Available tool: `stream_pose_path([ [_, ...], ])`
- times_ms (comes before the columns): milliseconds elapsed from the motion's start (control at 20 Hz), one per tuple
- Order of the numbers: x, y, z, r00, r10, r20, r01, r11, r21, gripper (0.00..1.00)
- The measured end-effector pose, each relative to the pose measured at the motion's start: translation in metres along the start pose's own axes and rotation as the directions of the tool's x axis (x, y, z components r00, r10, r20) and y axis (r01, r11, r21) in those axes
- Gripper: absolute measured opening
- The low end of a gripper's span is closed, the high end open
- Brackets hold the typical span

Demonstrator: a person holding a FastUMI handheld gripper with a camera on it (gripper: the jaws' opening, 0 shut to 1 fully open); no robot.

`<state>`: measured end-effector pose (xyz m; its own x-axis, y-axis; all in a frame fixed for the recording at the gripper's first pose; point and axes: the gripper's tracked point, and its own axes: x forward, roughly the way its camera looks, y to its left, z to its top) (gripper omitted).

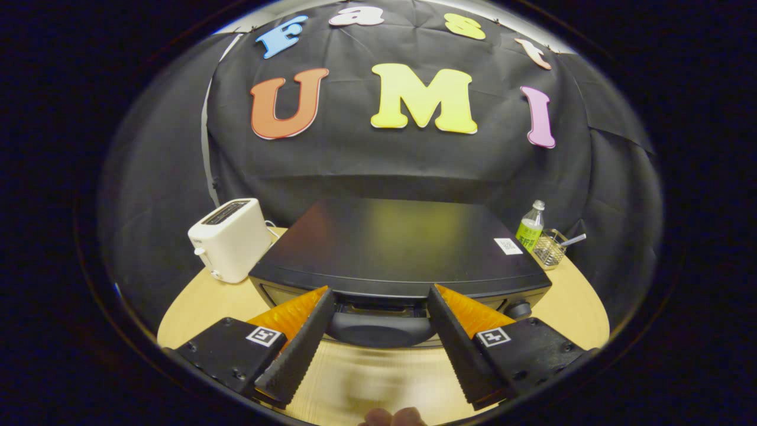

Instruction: Open the toaster oven, put the food inside, and close the toaster oven door.

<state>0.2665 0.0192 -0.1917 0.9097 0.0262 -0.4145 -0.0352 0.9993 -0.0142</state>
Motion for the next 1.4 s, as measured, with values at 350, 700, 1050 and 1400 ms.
stream_pose_path([
  [350, 0.002, 0.001, -0.005, 1.000, -0.009, 0.029, 0.009, 0.999, 0.032, 1.00],
  [700, -0.023, 0.005, -0.031, 1.000, 0.010, -0.025, -0.009, 0.999, 0.039, 1.00],
  [1050, -0.055, 0.008, -0.074, 0.996, -0.004, -0.091, 0.004, 1.000, 0.009, 1.00],
  [1400, -0.068, 0.010, -0.138, 0.976, 0.008, -0.219, -0.011, 1.000, -0.009, 1.00],
])
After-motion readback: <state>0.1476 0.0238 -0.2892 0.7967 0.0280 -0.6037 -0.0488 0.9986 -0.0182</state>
